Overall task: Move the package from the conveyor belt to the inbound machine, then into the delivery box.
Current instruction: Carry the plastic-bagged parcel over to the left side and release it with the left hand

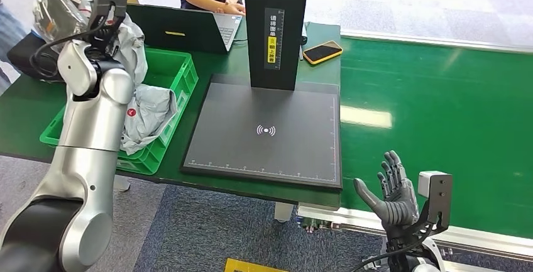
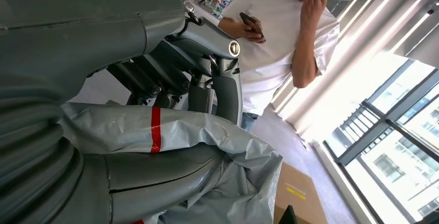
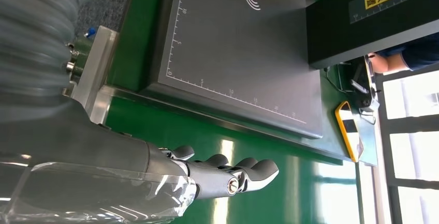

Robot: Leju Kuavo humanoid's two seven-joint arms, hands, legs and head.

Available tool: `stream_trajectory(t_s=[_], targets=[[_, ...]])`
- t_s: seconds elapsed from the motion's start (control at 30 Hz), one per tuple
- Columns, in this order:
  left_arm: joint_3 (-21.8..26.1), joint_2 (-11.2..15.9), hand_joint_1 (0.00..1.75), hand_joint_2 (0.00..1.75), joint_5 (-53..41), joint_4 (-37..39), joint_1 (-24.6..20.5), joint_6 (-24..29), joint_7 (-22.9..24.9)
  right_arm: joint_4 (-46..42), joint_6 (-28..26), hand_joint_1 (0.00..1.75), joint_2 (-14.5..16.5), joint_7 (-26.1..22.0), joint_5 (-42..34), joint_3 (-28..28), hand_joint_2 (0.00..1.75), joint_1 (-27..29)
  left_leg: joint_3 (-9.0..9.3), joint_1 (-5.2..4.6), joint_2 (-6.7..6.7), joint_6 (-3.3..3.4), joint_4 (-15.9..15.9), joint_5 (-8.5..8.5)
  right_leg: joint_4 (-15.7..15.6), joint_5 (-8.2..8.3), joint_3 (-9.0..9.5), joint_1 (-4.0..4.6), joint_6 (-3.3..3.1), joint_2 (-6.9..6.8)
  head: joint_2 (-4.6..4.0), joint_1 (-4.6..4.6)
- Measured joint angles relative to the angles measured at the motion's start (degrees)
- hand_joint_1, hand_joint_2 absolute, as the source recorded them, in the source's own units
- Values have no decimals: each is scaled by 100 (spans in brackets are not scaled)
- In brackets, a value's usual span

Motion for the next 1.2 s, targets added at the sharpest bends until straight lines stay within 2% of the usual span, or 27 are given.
stream_trajectory(t_s=[0.27, 0.4, 0.67, 0.93, 1.1, 1.2], targets=[[-4, -1, 175, 175, -115, 271, 8, -46, 53, 21, 2, 0, 0, 1, 8, 0, 175, -20, 0, 0, 0, 0, 0, 0, 0, 0, -1, 0, 0, 0, 1, 0], [-8, -11, 1, 175, -151, 370, 17, -192, 93, 21, 10, 0, 0, 0, 18, 0, 175, -20, 0, 0, 0, 0, 0, 0, 0, 0, -1, 0, 0, 0, 1, 1], [-7, -48, 0, 175, -322, 492, 18, -524, 259, 21, 80, 0, 0, 12, 81, -1, 175, -19, 1, 0, 0, 0, 0, 0, 0, 0, -1, 0, 0, 0, -1, 1], [-5, -117, 0, 175, -363, 496, 22, -557, 208, 21, 129, 0, 0, 39, 107, -5, 175, -20, 2, 0, 0, 0, 0, 0, 0, 0, -1, 0, 0, 0, 0, 1], [-5, -208, 0, 175, -306, 393, 73, -447, -57, 20, 129, 0, 0, 43, 111, -13, 175, -18, 3, 0, 0, 0, 1, 0, 0, 0, -1, 0, 0, 0, 0, 1], [-74, -346, 0, 175, -142, -137, 283, -417, -296, -4, 132, 0, 1, 45, 127, -38, 175, -2, 2, -1, 0, 0, 2, 0, 0, 0, 0, -1, 0, 0, 1, 0]])
